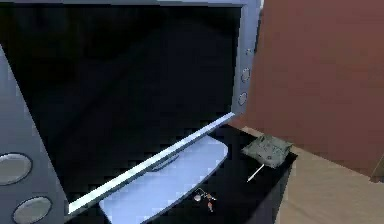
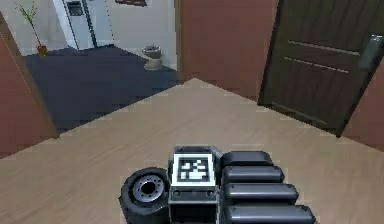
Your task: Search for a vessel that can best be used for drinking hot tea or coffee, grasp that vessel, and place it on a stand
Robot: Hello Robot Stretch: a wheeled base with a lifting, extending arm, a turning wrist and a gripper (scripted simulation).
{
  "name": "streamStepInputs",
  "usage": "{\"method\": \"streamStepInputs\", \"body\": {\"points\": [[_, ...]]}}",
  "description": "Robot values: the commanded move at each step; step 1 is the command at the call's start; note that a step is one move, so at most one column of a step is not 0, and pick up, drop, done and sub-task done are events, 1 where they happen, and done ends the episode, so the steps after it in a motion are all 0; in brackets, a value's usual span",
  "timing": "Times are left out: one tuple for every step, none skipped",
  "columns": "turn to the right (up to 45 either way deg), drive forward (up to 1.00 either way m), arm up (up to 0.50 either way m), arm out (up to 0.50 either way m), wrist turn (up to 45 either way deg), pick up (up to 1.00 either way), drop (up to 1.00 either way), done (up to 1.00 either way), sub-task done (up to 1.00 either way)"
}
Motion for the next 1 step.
{"method": "streamStepInputs", "body": {"points": [[42.0,0.00,0.00,0.00,0.0,0.00,0.00,0.00,0.00]]}}
